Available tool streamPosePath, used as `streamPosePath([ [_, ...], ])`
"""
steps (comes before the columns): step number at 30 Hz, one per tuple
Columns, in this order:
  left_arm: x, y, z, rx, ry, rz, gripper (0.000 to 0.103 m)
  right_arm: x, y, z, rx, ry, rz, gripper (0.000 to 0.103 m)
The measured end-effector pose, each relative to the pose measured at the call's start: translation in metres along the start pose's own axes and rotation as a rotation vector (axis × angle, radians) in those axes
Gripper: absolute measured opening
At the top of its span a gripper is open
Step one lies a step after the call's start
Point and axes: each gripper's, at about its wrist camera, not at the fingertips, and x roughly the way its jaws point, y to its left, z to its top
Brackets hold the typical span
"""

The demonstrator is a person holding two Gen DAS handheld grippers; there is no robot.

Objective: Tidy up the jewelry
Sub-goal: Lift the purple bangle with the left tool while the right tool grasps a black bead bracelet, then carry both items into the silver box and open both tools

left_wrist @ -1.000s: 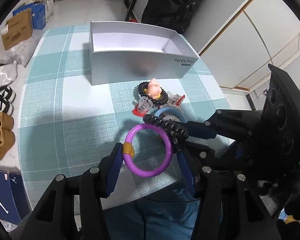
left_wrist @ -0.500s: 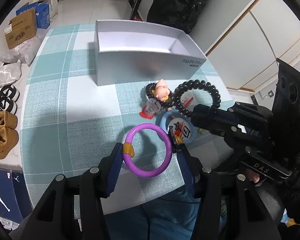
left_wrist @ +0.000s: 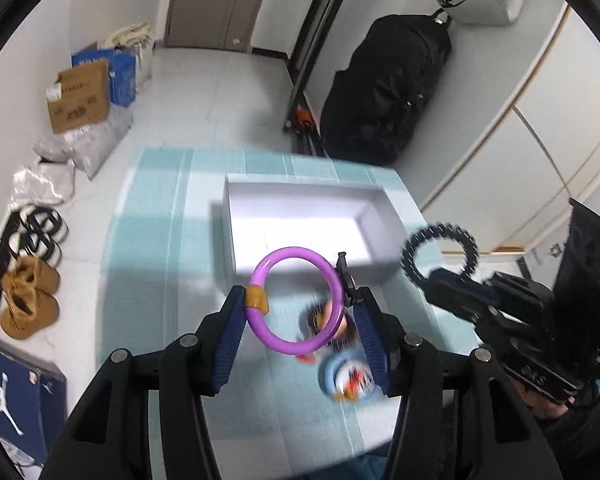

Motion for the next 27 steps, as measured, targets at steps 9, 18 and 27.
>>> streamPosePath([
  [9,0.034,0.001,0.033,0.013,0.024,0.016,0.049,0.018,-0.036,0.03,0.025,0.02,-0.026,0.008],
  [18,0.058,0.0,0.045,0.024,0.051,-0.001,0.049,0.045,-0.062,0.035,0.067,0.053,-0.015,0.008],
  [27,0.074,0.009,0.047,0.006,0.086,-0.032,0.049,0.057,-0.075,0.032,0.092,0.087,-0.008,0.008],
])
